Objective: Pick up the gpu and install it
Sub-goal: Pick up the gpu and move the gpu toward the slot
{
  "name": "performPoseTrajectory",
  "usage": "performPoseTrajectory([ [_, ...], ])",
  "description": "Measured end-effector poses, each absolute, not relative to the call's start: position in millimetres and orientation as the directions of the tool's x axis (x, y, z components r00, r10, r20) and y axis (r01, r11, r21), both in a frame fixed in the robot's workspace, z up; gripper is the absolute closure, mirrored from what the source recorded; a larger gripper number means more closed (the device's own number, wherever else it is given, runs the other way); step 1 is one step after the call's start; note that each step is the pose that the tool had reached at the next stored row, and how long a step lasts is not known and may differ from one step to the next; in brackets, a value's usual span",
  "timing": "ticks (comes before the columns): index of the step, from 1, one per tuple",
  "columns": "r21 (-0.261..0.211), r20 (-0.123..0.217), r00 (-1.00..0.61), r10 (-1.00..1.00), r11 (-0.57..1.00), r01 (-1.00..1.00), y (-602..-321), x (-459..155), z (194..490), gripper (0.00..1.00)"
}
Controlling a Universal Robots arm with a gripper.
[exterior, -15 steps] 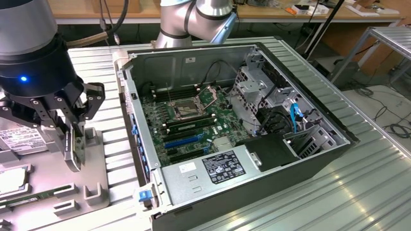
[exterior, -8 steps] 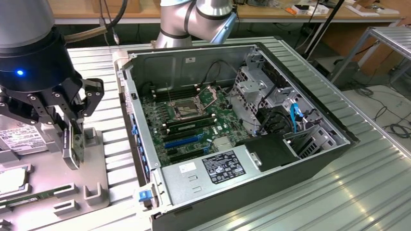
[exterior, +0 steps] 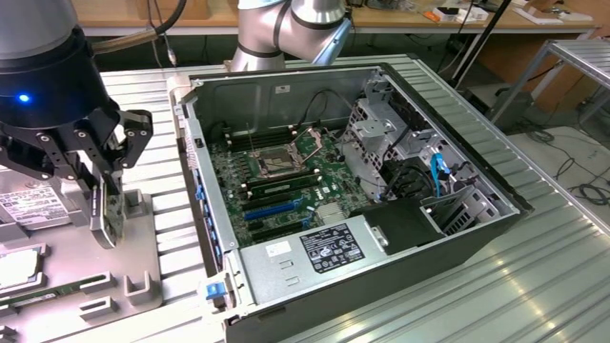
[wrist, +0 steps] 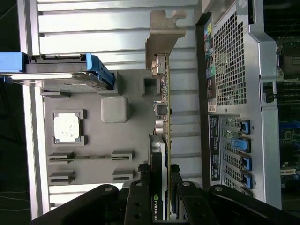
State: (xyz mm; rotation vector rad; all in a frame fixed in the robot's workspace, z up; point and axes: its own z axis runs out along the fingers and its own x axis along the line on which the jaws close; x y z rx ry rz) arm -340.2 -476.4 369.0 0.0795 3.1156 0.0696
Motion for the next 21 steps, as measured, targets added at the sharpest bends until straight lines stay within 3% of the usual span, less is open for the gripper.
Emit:
performPoseTrajectory([
  [21,0.045,-0.023,-0.998,0.051,0.998,0.050,-476.4,-340.2,390.3,0.73],
])
